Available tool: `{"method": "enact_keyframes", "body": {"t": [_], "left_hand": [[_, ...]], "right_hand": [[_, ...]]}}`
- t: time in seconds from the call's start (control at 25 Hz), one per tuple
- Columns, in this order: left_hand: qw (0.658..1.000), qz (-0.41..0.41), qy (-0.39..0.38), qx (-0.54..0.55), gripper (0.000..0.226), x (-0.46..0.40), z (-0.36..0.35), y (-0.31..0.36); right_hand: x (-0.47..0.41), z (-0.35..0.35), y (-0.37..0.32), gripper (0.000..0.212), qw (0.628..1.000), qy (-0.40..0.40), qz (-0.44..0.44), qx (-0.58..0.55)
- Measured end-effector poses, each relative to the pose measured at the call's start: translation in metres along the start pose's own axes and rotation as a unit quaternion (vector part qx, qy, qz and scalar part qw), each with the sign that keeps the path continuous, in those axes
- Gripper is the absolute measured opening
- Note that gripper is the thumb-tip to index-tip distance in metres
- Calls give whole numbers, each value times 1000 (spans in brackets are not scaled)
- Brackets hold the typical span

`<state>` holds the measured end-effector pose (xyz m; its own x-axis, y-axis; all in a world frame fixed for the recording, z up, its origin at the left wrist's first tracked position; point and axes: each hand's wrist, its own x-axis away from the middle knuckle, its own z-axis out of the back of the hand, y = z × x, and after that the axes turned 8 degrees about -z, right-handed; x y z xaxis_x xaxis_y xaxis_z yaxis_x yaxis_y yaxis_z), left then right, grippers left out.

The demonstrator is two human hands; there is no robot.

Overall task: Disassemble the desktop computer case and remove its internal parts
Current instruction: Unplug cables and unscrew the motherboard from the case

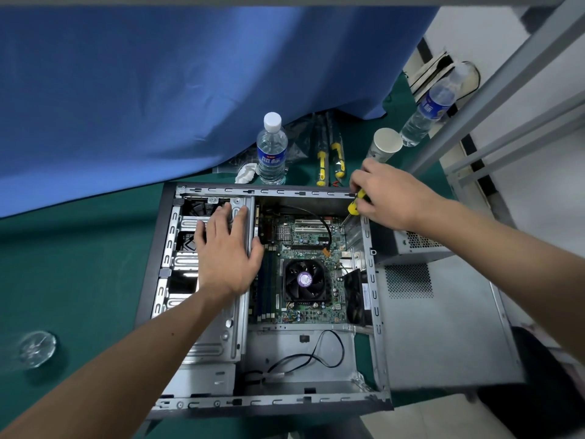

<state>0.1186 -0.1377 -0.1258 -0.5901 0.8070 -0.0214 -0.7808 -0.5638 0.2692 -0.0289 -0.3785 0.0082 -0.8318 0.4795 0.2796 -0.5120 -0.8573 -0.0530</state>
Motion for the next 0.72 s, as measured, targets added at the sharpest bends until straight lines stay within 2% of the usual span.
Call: {"method": "enact_keyframes", "body": {"t": [0.24, 0.4, 0.56, 0.64, 0.72], "left_hand": [[1000, -5, -1, 11, 66, 1, 3, 1], [998, -13, -22, 58, 73, 3, 17, 3], [978, -30, -46, 200, 71, 11, 40, 21], [953, -65, -95, 282, 68, 20, 52, 47], [925, -63, -126, 353, 66, 26, 62, 69]], "right_hand": [[36, 21, 6, 13, 993, 80, -44, -77], [66, 32, 11, 8, 974, 125, -99, -162], [94, 38, 15, 3, 924, 154, -186, -297], [108, 37, 15, 4, 893, 152, -227, -358], [120, 34, 13, 5, 858, 149, -247, -424]]}}
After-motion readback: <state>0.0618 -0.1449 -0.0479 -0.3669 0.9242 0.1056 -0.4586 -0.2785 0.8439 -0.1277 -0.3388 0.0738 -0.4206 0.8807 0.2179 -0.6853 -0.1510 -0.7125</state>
